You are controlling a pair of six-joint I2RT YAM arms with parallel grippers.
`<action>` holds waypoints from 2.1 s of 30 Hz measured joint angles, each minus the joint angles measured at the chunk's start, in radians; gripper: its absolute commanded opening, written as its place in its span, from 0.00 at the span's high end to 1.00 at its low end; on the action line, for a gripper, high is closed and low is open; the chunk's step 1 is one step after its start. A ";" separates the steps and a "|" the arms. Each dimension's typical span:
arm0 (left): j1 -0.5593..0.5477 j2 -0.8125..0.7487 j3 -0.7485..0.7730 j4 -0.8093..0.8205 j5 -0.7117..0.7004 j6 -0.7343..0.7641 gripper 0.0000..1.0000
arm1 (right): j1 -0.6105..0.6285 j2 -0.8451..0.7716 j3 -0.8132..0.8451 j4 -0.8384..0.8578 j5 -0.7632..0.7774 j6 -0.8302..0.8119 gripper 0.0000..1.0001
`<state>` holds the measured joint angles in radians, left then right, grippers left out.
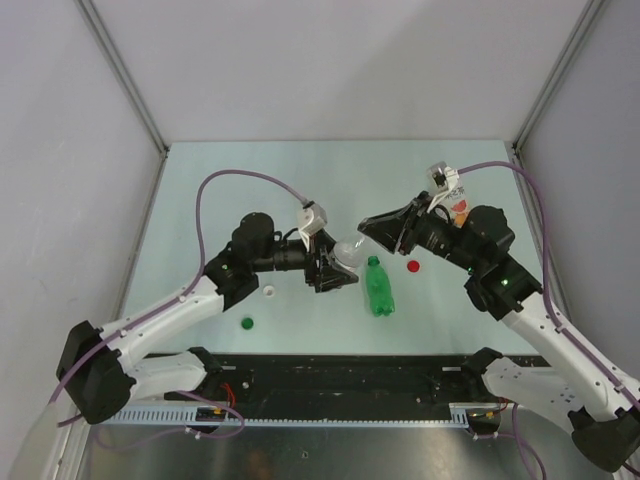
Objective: Screw on the bottle caps
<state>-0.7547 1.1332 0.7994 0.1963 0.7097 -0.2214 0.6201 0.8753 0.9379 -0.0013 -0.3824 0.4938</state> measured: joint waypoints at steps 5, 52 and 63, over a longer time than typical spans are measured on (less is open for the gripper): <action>-0.001 -0.032 -0.024 0.019 -0.072 -0.026 0.57 | 0.005 0.024 0.000 0.027 0.010 0.053 0.84; -0.008 -0.301 -0.235 -0.154 -0.782 -0.067 0.60 | -0.230 0.790 0.015 -0.449 0.631 0.056 0.43; -0.008 -0.301 -0.235 -0.154 -0.689 -0.061 0.61 | -0.229 0.803 0.022 -0.429 0.664 0.083 0.51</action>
<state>-0.7628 0.8326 0.5644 0.0418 0.0204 -0.2821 0.3916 1.6779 0.9600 -0.4305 0.2817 0.5766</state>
